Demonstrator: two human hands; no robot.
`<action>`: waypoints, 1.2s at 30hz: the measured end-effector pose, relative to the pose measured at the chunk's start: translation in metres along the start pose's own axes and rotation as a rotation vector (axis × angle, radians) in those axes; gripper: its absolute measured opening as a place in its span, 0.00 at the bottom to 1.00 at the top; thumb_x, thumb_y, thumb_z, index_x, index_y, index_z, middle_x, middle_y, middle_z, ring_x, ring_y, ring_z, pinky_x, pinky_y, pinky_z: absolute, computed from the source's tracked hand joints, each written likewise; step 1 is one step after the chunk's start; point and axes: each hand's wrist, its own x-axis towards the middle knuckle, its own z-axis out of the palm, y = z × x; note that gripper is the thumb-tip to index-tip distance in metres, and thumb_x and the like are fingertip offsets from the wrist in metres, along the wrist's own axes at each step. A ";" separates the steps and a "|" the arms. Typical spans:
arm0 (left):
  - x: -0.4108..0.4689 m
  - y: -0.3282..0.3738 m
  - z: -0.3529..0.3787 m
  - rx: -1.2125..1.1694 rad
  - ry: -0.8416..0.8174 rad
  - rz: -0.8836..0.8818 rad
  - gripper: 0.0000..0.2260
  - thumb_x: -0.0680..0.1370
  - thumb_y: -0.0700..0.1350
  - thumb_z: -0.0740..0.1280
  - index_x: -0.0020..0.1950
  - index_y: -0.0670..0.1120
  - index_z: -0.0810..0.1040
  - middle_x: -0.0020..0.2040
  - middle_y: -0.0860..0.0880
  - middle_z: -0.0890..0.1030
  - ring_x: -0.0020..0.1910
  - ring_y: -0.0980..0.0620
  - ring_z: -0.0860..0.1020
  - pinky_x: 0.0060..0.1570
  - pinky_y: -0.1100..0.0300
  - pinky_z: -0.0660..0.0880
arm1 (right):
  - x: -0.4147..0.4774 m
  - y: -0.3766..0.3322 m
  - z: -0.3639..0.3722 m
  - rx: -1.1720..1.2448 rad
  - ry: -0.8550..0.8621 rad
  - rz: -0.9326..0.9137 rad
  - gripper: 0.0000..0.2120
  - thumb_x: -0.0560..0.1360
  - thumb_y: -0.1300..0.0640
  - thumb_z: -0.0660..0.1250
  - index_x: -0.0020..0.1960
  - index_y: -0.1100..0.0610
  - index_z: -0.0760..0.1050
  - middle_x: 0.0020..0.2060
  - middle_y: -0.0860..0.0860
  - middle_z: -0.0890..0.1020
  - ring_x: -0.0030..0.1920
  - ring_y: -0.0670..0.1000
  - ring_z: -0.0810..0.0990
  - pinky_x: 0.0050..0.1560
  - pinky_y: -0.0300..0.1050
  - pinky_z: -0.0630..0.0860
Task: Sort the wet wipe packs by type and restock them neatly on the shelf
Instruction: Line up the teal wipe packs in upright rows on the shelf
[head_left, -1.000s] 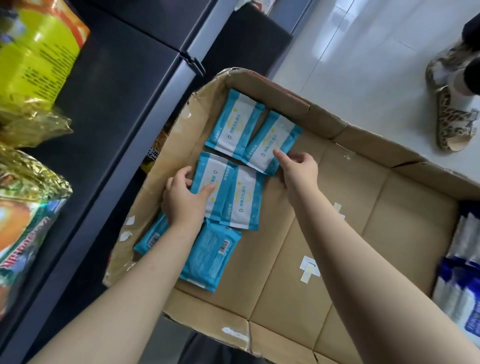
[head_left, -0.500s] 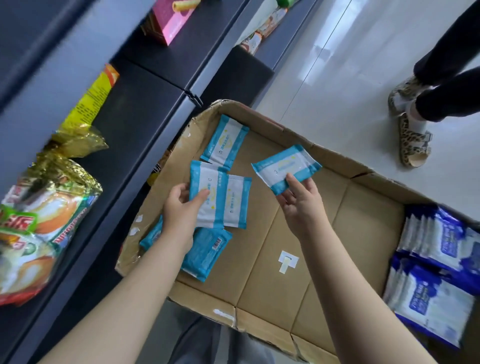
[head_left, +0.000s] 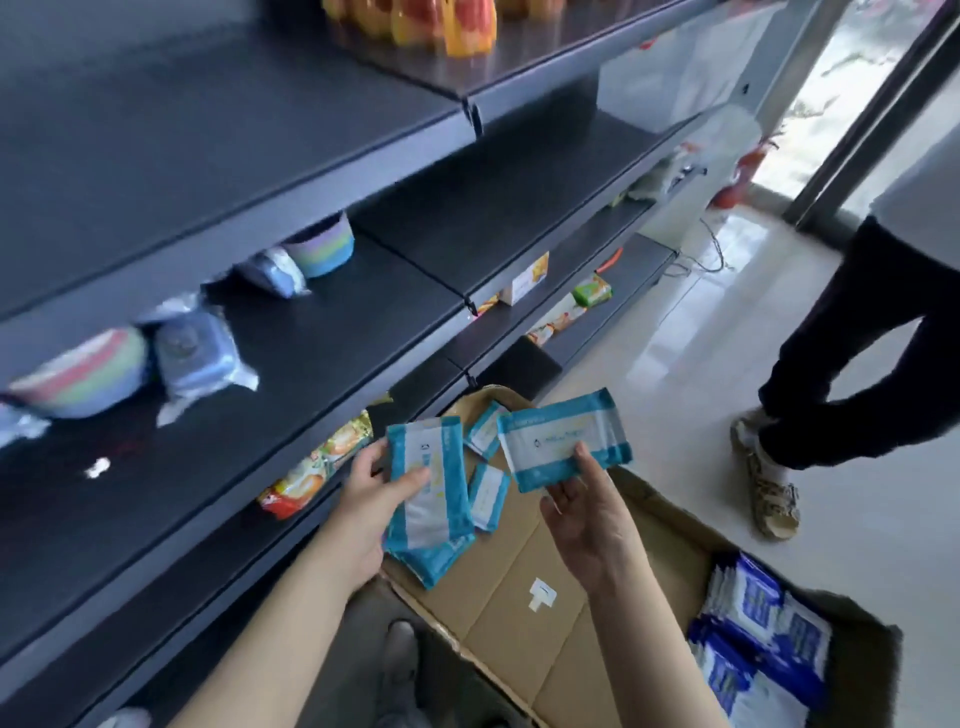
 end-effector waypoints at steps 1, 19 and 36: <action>-0.028 0.013 -0.012 -0.023 0.018 0.047 0.18 0.76 0.34 0.69 0.62 0.49 0.73 0.52 0.46 0.83 0.45 0.48 0.84 0.38 0.54 0.80 | -0.023 -0.002 0.016 -0.042 -0.043 0.000 0.11 0.75 0.53 0.68 0.56 0.53 0.76 0.46 0.51 0.85 0.43 0.48 0.81 0.46 0.42 0.71; -0.276 0.114 -0.255 -0.189 0.500 0.442 0.13 0.75 0.42 0.73 0.57 0.43 0.74 0.53 0.43 0.83 0.42 0.50 0.82 0.37 0.58 0.78 | -0.220 0.092 0.233 -0.413 -0.564 -0.028 0.14 0.77 0.59 0.70 0.61 0.55 0.75 0.55 0.55 0.85 0.50 0.52 0.85 0.43 0.41 0.82; -0.391 0.108 -0.458 -0.297 0.598 0.575 0.13 0.79 0.38 0.68 0.62 0.45 0.73 0.59 0.46 0.80 0.56 0.48 0.81 0.51 0.51 0.81 | -0.335 0.269 0.358 -0.561 -0.712 -0.119 0.17 0.76 0.62 0.71 0.63 0.56 0.72 0.58 0.53 0.82 0.58 0.53 0.82 0.50 0.46 0.80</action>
